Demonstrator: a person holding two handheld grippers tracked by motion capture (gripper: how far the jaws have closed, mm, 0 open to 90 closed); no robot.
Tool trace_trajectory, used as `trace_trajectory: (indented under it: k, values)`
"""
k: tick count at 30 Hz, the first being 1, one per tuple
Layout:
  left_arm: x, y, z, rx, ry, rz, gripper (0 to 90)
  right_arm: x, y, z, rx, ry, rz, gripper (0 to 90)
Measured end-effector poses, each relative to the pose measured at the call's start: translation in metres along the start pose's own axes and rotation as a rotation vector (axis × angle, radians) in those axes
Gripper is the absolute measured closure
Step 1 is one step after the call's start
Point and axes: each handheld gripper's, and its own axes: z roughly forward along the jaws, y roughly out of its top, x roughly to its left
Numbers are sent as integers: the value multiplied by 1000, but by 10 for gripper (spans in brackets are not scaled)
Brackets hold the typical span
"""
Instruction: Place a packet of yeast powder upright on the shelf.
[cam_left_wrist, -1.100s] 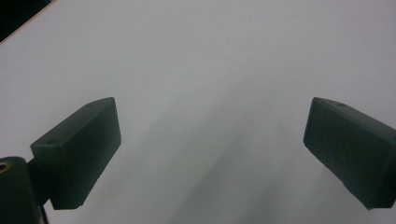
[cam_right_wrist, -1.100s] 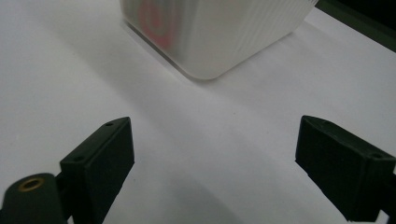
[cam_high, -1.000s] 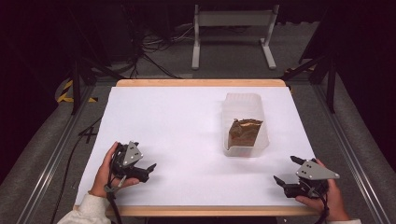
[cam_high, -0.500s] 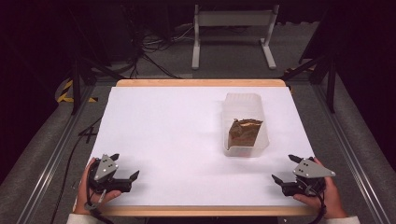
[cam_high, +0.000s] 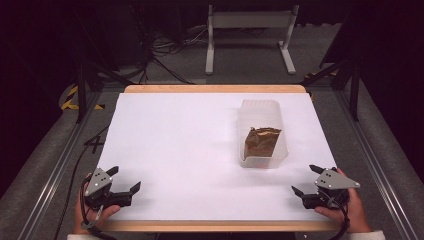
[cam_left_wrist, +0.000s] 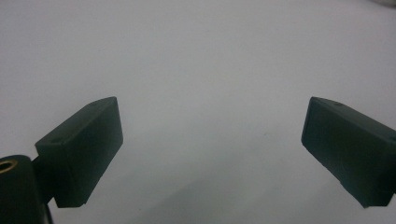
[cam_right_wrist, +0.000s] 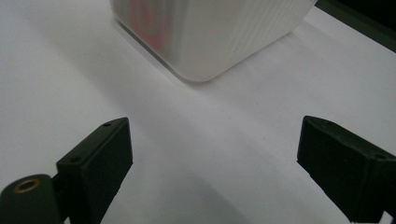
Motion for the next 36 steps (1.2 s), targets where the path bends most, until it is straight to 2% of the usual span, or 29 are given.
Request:
trace_trajectory:
  k: [12,26,36]
  values:
    - [-4,2,3,-1,-15,9,60,2,1,3,9,6,-7,110]
    - [-3,1,5,14,-8,7,59,2,0,4,8,8,-9,110]
    - [-3,2,9,29,6,-12,74,1,-1,4,9,8,0,111]
